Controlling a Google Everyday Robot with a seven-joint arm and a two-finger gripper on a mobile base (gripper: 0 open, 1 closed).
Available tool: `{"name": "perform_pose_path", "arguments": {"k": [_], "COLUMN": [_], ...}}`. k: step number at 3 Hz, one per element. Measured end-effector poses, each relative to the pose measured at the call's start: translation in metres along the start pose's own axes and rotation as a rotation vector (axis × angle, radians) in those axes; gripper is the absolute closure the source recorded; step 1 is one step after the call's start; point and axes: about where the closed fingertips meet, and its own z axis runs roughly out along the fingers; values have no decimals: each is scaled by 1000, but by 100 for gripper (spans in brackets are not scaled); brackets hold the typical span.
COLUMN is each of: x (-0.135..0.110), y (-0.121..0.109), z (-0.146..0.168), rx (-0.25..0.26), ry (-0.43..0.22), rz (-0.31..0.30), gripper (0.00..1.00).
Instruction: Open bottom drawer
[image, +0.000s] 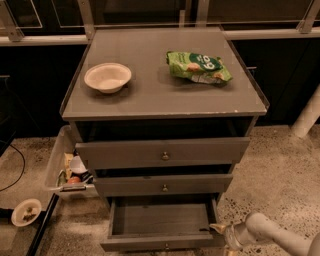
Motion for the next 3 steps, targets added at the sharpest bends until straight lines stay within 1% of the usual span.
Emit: {"name": "perform_pose_path", "arguments": {"k": [1,2,3], "x": [-11,-38,-68], "y": [-5,-10,-9], "z": [-16,-56,-98], "rx": [12,43,75], "ry": [8,3,2], "rz": [-26,-100,-185], "gripper": [0,0,0]}}
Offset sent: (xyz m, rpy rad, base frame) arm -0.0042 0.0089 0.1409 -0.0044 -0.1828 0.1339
